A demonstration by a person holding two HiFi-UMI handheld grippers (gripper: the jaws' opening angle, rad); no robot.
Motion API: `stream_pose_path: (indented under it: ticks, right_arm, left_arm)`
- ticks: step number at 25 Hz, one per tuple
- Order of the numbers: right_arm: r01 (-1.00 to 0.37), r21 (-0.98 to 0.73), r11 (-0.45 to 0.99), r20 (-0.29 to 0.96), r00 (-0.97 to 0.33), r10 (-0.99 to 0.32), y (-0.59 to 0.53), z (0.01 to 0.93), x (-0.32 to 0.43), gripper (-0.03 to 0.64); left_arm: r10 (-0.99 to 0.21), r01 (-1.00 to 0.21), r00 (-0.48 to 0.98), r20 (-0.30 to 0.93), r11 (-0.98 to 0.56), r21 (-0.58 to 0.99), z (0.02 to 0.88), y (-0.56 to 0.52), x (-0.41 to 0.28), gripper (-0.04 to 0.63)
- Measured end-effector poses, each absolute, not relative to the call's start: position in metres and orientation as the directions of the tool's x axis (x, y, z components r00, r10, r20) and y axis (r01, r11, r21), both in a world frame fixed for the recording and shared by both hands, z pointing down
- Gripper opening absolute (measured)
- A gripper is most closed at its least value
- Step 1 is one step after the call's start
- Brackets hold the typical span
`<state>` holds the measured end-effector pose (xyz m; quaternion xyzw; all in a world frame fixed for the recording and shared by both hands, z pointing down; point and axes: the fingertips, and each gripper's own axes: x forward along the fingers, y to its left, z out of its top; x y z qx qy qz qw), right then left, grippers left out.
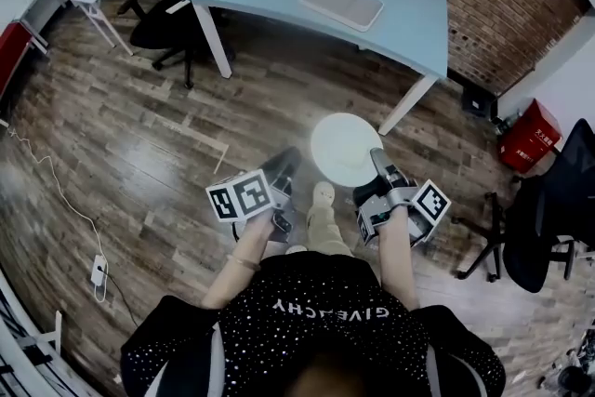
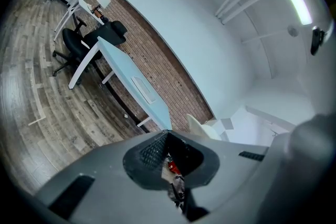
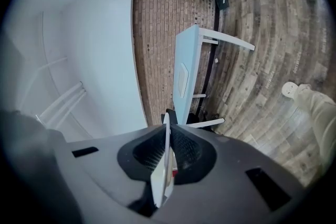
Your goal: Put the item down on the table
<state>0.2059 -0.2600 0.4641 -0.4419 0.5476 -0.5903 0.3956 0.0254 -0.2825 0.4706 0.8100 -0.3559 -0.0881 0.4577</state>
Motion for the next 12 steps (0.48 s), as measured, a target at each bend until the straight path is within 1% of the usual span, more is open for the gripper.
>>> stream_pose_path:
  ticks: [5, 12]
  right_arm:
    - [-0.012, -0.997, -0.080, 0.079, -0.315, -0.946, -0.321, 0.460, 0.221, 0.026]
    - [-0.025, -0.995, -0.100, 0.102, -0.344, -0.934, -0.398, 0.461, 0.247, 0.026]
  left_arm:
    - [-0.666, -0.503, 0.725, 0.177, -0.335, 0.797, 0.463, -0.339, 0.044, 0.009]
    - [-0.675, -0.504, 0.715, 0.182, -0.317, 0.803, 0.465, -0.413, 0.074, 0.009]
